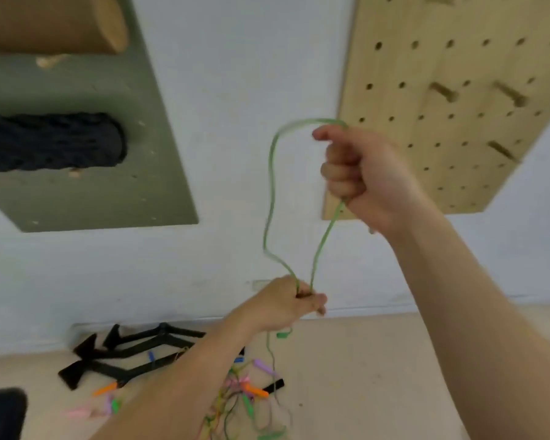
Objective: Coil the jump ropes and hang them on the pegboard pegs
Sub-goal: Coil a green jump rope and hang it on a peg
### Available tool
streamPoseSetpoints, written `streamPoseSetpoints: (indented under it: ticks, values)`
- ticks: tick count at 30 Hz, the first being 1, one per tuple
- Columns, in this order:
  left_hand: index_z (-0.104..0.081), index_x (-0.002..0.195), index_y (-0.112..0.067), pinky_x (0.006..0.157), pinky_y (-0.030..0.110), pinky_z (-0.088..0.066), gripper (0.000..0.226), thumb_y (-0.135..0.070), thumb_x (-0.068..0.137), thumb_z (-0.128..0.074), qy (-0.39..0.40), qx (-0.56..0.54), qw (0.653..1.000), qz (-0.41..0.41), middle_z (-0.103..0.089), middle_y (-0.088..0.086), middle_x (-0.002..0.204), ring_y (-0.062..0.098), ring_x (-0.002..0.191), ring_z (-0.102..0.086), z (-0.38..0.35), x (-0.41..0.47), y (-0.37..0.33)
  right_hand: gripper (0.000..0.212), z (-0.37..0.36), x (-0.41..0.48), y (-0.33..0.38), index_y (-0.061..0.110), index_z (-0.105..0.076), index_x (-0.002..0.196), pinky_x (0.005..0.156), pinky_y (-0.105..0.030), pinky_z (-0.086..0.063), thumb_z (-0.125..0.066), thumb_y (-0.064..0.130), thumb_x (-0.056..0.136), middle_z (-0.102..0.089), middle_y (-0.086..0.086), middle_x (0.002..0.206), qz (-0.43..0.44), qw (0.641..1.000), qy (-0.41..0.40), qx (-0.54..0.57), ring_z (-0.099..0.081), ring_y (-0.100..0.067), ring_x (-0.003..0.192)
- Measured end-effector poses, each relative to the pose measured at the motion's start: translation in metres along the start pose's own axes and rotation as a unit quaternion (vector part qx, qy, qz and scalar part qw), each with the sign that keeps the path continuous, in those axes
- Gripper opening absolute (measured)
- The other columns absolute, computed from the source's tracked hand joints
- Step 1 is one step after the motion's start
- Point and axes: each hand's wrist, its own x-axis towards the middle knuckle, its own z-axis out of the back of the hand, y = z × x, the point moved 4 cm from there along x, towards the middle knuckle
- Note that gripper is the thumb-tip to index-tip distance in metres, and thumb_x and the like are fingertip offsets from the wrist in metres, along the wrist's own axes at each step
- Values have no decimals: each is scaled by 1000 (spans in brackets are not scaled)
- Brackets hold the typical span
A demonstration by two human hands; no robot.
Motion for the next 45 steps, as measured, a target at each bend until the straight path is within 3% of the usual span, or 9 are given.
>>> streamPoseSetpoints:
  ticks: [3,5,9,13,19,24,31,35,45]
  values:
    - [-67,66,-21,65,28,-44,39,-43,95,-52,-22,-24,999,6,-55,-2,60,12,57,-49,-4,15,-27,20,84,-1,46,10,-67,98,46,-20,-37,-52,9,85,-45,5,63,120,978,-156,-68,-41,-7,52]
    - [-57,59,-18,51,22,-38,45,-39,98,-47,-80,-158,984,-26,-48,-5,49,10,46,-41,10,24,-69,56,144,-2,46,17,-54,130,85,-34,-51,-60,40,79,-61,4,108,85,940,-224,-244,-60,-12,97]
    - [-48,53,-18,36,14,-9,49,-34,99,-43,-78,-435,892,-93,-35,-2,42,8,36,-22,30,56,-174,117,210,-20,-27,30,-33,147,111,-54,-31,-43,97,53,-46,4,147,-151,947,-88,-268,-45,-23,132]
    - [-49,63,-16,31,11,-10,38,-30,97,-41,-47,-516,847,-116,-36,-4,42,4,31,-21,22,97,-257,99,204,-59,-95,20,-36,145,112,-40,-32,-38,86,71,-56,1,139,-225,956,133,-136,-51,-12,129]
    - [-49,65,-14,27,15,-13,36,-24,98,-39,-135,-584,794,-106,-39,-2,46,6,32,-24,42,160,-297,86,243,-87,-92,4,-64,115,102,-52,-41,-28,75,82,-67,-16,78,-255,935,217,119,-65,-37,94]
    - [-54,69,-11,30,18,-17,36,-21,99,-36,-234,-600,759,-97,-44,-1,50,7,35,-28,87,211,-290,43,292,-94,-88,5,-66,95,82,-46,-39,-57,47,93,-57,-8,65,-215,953,214,7,-66,-29,77]
    - [-57,111,-15,89,37,-49,31,-41,95,-52,-76,-165,983,39,-63,7,109,25,104,-62,23,252,-196,35,286,-29,-37,4,-65,82,66,-37,-57,-42,25,99,-53,-8,56,-125,968,-46,212,-63,-26,59]
    - [-64,116,-6,96,37,-49,55,-49,96,-36,179,-259,949,-29,-69,10,114,24,112,-63,-71,202,-175,41,276,26,-6,-2,-63,103,74,-39,-61,-32,24,105,-64,-10,68,-85,956,-96,264,-71,-27,74]
    - [-69,76,-13,53,23,-37,25,-17,95,-53,105,-288,950,-54,-52,5,59,13,49,-38,-61,202,-158,43,330,74,19,-6,-53,115,57,-33,-58,-29,29,107,-73,-21,97,-148,960,-233,-36,-72,-37,87]
